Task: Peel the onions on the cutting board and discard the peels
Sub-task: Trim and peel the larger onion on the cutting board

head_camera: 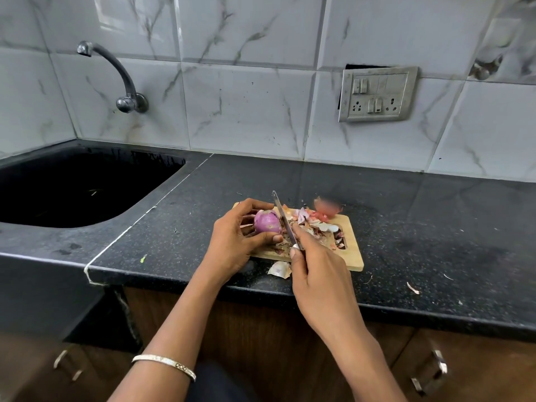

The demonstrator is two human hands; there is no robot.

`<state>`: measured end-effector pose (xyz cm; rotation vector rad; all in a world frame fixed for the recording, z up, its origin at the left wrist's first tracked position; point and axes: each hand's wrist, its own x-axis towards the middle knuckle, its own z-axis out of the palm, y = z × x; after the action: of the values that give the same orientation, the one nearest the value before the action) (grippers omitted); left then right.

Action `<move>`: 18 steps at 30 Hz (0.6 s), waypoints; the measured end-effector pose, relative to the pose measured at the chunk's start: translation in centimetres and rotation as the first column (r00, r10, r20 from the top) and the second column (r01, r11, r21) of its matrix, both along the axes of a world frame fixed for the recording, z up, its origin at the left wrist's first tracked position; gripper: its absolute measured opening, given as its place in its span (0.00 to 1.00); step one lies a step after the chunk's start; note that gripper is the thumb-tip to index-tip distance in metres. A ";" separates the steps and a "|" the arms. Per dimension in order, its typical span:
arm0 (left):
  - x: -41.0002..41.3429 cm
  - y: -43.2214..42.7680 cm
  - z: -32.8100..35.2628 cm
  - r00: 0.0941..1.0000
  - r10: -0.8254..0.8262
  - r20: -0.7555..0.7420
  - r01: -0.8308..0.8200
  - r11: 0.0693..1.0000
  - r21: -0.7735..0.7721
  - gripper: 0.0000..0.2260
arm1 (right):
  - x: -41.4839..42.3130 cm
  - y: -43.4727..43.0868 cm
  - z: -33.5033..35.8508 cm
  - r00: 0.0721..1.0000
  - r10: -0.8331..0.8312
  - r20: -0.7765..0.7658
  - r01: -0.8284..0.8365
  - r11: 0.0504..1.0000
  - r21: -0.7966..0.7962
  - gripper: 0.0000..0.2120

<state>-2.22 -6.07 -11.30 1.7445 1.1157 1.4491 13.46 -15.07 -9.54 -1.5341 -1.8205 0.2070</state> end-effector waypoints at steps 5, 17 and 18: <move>-0.1 0.1 -0.2 1.000 -0.013 -0.002 0.014 1.000 0.017 0.22 | -0.1 -0.3 0.0 0.999 0.027 0.020 -0.028 0.999 0.038 0.23; -0.1 0.9 -0.6 0.999 0.006 -0.046 -0.006 1.000 0.005 0.21 | -1.2 0.0 1.4 0.980 -0.058 0.190 0.072 0.995 -0.064 0.32; -0.1 1.0 -0.7 0.998 0.018 -0.053 -0.017 1.000 0.010 0.20 | -1.6 0.3 1.5 0.975 -0.067 0.210 0.081 0.995 -0.056 0.33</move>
<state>-2.37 -5.10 -12.00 1.7933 1.1557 1.4288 11.86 -14.77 -8.00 -1.7203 -1.9293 0.0717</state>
